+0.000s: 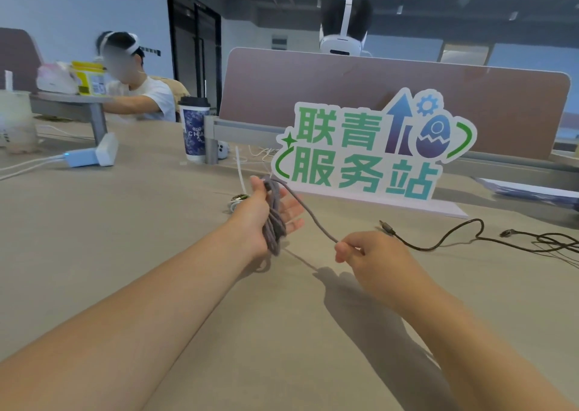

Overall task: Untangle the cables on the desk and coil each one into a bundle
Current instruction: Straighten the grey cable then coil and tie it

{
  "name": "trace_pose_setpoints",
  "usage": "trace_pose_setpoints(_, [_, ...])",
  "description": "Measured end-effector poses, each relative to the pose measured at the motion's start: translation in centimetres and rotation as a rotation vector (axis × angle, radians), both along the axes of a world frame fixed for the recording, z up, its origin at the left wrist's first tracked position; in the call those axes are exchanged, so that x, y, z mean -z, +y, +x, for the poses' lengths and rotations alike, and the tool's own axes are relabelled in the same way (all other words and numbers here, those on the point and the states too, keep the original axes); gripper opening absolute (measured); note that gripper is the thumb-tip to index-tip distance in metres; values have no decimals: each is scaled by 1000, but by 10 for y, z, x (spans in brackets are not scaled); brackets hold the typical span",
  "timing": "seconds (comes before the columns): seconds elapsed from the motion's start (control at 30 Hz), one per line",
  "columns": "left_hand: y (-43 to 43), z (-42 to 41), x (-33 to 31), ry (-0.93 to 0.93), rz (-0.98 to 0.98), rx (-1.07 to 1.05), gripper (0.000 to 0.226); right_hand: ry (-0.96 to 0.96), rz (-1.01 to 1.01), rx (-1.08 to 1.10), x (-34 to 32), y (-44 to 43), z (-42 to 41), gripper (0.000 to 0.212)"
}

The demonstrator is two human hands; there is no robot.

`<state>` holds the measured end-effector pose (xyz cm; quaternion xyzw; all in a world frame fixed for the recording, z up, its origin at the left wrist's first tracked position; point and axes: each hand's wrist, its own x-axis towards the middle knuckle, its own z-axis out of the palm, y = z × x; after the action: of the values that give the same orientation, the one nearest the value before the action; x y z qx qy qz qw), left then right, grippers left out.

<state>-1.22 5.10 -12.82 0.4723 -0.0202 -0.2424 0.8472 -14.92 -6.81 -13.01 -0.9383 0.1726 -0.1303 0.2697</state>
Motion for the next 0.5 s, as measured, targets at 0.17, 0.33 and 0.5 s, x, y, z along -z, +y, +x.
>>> trace_pose_setpoints(0.17, [1, -1, -8, 191, -357, -18, 58, 36, -33, 16, 1, -1, -1, 30])
trace_pose_setpoints(0.33, [-1, -6, 1, -612, 627, -306, 55, -196, -266, -140, -9, 6, -8, 23])
trace_pose_setpoints(0.5, [-14, -48, 5, -803, 698, 258, 79, -550, -464, -194, -14, 5, -11, 18])
